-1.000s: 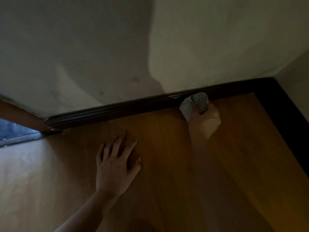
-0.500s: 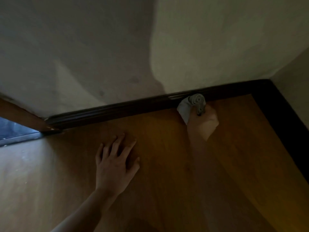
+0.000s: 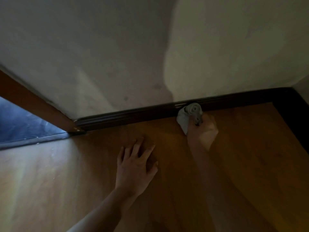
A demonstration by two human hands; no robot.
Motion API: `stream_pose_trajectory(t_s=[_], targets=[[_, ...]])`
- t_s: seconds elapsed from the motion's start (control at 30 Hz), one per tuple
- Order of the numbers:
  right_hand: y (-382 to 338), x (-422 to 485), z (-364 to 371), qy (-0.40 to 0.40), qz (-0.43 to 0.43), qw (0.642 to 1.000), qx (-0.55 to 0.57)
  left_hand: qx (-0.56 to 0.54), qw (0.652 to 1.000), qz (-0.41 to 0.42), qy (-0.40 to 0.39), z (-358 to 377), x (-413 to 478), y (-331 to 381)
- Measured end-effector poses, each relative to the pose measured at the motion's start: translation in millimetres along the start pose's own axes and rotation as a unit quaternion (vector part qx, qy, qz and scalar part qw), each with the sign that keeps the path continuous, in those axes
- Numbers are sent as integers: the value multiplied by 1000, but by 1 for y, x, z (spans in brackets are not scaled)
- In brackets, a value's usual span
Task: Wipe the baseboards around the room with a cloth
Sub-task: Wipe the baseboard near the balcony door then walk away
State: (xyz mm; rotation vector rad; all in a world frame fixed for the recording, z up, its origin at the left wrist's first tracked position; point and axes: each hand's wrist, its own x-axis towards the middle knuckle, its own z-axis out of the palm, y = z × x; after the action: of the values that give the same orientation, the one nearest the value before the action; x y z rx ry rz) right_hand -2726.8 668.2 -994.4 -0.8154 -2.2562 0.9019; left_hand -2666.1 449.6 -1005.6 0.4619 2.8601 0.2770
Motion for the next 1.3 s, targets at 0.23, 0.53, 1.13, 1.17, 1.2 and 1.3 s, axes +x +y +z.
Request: stream_pose_trajectory(t_s=[0.23,0.53,1.13,1.17,1.2,1.3], targets=[[-14,-20,11,-89,-103,990,29,32,999,16,-36,-12,-1,-3],[24,23,-10,-37,-85,996,-1,84,987,132,-47,-23,27,16],[49,47,-23,21,-45,999,-15,71,973,220,-2,-7,66,52],[50,50,-25,27,-43,999,-15,68,973,221,5,-7,66,53],[51,54,-27,40,-33,999,-16,66,972,227,7,-7,67,54],[49,53,-26,78,1,997,-10,73,970,234,-1,-6,69,56]])
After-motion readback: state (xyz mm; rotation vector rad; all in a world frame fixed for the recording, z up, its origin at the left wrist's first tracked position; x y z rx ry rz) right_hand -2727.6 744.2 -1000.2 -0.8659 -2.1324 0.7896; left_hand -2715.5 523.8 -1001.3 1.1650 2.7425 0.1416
